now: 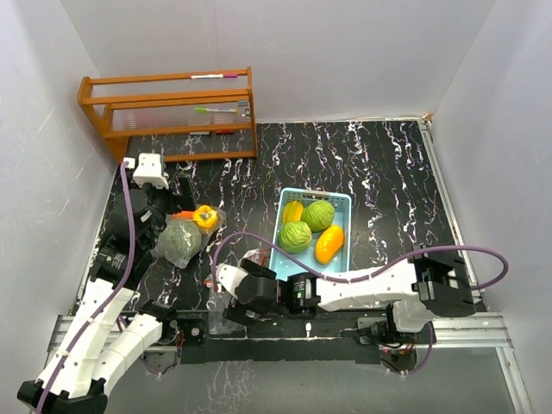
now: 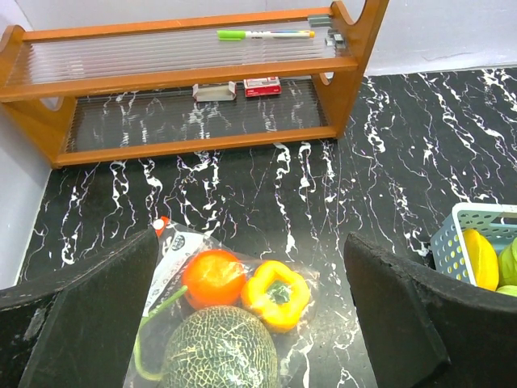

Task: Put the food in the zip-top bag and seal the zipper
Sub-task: Pick up the zipper food storage bag at the center of the board.

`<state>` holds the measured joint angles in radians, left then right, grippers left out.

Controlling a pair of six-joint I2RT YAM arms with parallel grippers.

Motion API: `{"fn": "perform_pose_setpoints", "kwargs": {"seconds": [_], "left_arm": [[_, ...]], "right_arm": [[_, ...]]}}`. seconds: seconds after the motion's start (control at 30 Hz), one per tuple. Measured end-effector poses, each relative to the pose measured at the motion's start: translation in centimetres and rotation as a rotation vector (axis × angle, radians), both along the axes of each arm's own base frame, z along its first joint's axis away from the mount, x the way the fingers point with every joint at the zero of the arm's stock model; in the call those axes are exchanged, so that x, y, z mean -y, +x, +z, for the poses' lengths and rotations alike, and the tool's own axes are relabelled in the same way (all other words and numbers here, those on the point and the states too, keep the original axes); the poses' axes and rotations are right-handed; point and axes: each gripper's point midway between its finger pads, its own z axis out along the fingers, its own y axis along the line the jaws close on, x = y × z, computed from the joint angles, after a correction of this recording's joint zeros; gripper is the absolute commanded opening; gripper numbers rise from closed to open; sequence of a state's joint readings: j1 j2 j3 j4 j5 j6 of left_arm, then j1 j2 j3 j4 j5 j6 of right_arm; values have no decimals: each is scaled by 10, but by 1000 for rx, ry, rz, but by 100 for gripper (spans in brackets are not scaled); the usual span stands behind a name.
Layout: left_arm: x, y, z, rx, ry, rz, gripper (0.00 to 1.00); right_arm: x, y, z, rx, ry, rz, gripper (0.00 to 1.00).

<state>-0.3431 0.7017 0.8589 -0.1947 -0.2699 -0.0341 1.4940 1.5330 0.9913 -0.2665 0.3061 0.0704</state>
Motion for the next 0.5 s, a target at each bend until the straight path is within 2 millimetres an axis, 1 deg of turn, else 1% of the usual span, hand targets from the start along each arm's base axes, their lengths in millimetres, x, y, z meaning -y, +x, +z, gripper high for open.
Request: {"fn": "perform_pose_setpoints", "kwargs": {"seconds": [0.07,0.13,0.3,0.37,0.43,0.5], "left_arm": [[0,-1,1,4,-2,0,97],[-1,-2,2,9,-3,-1,97],[0,-2,3,9,-5,-6,97],[1,-2,3,9,-6,-9,97],[1,-2,3,8,-7,-10,97],[1,-3,2,5,-7,-12,97]], "right_arm": [[-2,-3,-8,-12,-6,21,99],[-3,-7,-21,-28,-21,40,98],[-7,-9,-50,-42,-63,42,98],[-10,-9,-57,-49,-63,38,98],[-14,-9,-63,-56,-51,29,93],[-15,-9,-67,-63,-40,16,83]]}}
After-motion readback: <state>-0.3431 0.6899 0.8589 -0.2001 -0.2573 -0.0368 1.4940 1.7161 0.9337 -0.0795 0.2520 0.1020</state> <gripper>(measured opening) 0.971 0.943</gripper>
